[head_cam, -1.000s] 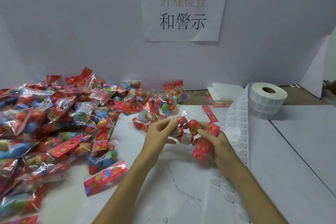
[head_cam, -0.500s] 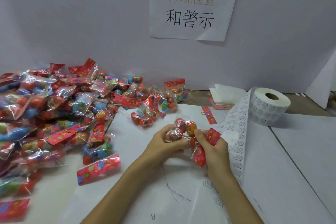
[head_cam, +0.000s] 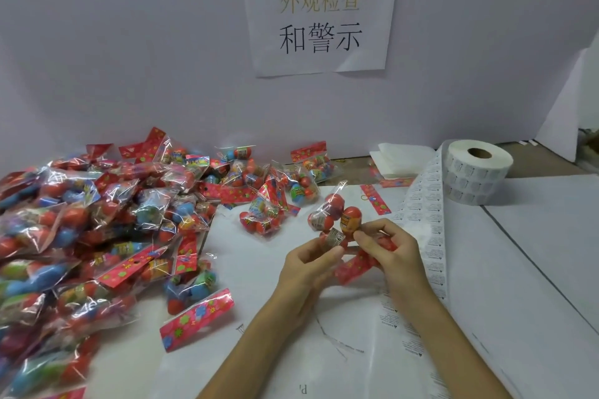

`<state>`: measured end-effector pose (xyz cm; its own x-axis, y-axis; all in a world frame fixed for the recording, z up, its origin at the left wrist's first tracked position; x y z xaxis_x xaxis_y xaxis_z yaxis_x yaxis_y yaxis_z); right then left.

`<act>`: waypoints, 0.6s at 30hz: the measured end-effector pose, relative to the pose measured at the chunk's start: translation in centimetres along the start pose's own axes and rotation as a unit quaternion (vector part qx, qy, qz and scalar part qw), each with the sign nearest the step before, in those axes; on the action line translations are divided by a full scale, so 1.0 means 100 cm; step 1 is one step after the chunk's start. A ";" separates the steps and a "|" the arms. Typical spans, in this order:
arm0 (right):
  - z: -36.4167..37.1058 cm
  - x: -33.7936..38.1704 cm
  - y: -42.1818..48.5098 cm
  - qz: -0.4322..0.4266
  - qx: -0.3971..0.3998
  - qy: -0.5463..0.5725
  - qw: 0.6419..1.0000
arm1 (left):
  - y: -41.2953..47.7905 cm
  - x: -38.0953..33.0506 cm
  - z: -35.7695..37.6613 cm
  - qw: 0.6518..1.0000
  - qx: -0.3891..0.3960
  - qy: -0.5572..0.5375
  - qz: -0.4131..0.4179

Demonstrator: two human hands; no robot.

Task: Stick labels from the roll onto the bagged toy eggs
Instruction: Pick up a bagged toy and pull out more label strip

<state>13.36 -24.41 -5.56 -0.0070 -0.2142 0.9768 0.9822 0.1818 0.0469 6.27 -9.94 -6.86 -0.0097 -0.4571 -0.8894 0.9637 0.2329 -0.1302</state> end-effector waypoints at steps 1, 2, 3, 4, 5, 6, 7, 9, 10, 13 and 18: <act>-0.001 -0.001 0.001 -0.007 -0.002 -0.014 1.000 | 0.001 0.000 0.000 1.000 -0.011 0.009 0.006; -0.003 -0.002 0.001 -0.012 -0.001 -0.023 1.000 | 0.001 0.001 0.000 1.000 -0.020 0.017 0.009; -0.004 -0.003 0.002 -0.013 0.004 -0.028 1.000 | 0.001 0.001 -0.001 0.999 -0.028 0.024 0.011; -0.005 -0.005 0.003 -0.012 0.008 -0.031 0.999 | 0.002 0.001 -0.002 0.999 -0.037 0.033 0.012; -0.005 -0.005 0.003 -0.011 0.010 -0.035 0.999 | 0.004 0.000 -0.003 0.998 -0.046 0.043 0.013; -0.005 -0.005 0.004 -0.012 0.010 -0.040 0.999 | 0.005 0.000 -0.004 0.997 -0.055 0.056 0.015; -0.005 -0.004 0.004 -0.012 0.011 -0.037 0.999 | 0.006 -0.001 -0.005 0.995 -0.064 0.072 0.017; -0.004 0.000 0.003 -0.001 0.017 -0.011 1.000 | 0.007 -0.002 -0.006 0.989 -0.083 0.117 0.026; -0.004 0.001 0.002 0.003 0.021 -0.006 1.000 | 0.007 -0.004 -0.007 0.986 -0.087 0.138 0.031; -0.004 0.003 0.001 -0.010 0.038 -0.043 0.998 | 0.007 -0.011 -0.008 0.977 -0.094 0.183 0.052; -0.001 0.000 0.002 -0.012 0.065 -0.053 0.996 | 0.006 -0.015 -0.015 0.963 -0.110 0.228 0.089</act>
<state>13.56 -24.48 -5.59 -0.0564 -0.1189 0.9913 0.9488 0.3026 0.0903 6.45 -7.77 -6.26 -0.0140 0.0205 -0.9997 0.8816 0.4720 -0.0027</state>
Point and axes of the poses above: each hand's wrist, its own y-axis towards the middle knuckle, its own z-axis out of the palm, x = y × z, the point moved 2 cm from there along y, towards the middle knuckle, and after that the axes turned 6 degrees about -x, right-handed, at the moved point
